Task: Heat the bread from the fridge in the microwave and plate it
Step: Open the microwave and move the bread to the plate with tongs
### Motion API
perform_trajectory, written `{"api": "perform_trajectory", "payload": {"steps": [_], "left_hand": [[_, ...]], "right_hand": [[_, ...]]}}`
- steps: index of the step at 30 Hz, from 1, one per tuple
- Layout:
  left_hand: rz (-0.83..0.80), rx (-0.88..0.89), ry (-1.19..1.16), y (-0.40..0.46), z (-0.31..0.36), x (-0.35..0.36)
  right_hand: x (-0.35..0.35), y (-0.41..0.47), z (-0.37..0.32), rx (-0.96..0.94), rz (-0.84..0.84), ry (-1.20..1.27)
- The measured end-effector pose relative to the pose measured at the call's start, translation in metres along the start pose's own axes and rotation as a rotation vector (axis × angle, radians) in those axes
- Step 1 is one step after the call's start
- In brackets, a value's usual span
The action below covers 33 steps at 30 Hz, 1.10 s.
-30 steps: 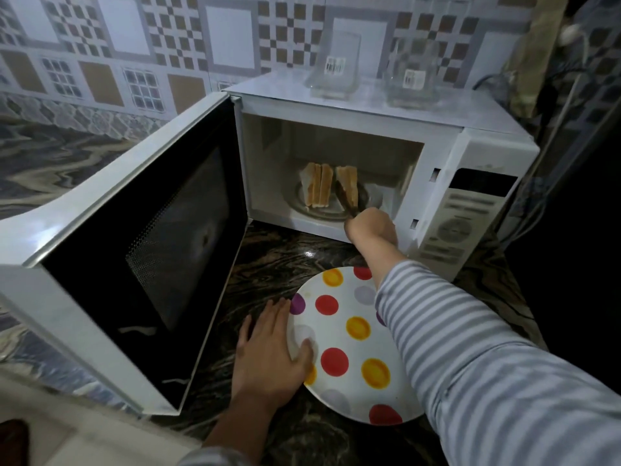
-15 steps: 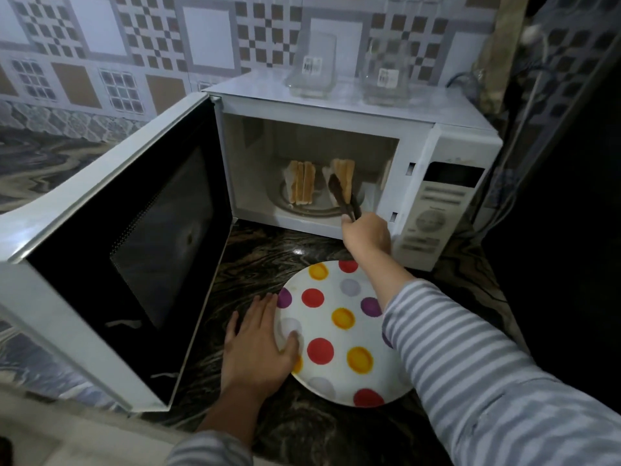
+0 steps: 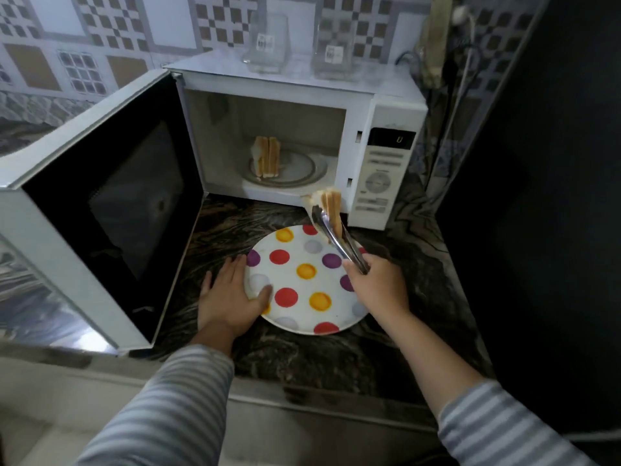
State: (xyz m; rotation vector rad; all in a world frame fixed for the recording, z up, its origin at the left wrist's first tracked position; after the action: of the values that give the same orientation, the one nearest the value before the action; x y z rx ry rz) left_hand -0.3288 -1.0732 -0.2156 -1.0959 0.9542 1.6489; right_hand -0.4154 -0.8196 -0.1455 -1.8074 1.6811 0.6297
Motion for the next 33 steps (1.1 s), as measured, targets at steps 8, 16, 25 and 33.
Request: {"api": "perform_trajectory", "payload": {"steps": [8,16,25,33], "left_hand": [[-0.001,0.000,0.021,-0.001,-0.001,-0.001],[-0.005,0.007,0.036,0.001,-0.001,0.002],[-0.005,-0.001,0.033,0.001,-0.002,0.002],[-0.035,0.007,-0.033,0.003,-0.002,0.000]], "right_hand": [[-0.019,-0.037,0.036,-0.040,0.040,-0.116],[-0.012,-0.043,0.055,-0.011,0.052,-0.237],[-0.015,-0.041,0.057,0.000,0.063,-0.265],[-0.041,-0.039,0.013,-0.090,0.137,-0.210]]}}
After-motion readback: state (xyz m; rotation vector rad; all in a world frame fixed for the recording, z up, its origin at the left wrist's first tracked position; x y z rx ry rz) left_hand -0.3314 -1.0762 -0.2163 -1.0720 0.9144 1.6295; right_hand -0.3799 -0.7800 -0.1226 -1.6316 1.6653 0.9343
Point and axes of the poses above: each hand's wrist, its own y-axis towards the middle knuckle, its own x-axis out of the palm, z = x × y, the point moved 10 cm from there along y, towards the middle knuckle, and after that the axes turned 11 degrees about x, right-handed, at the moved point
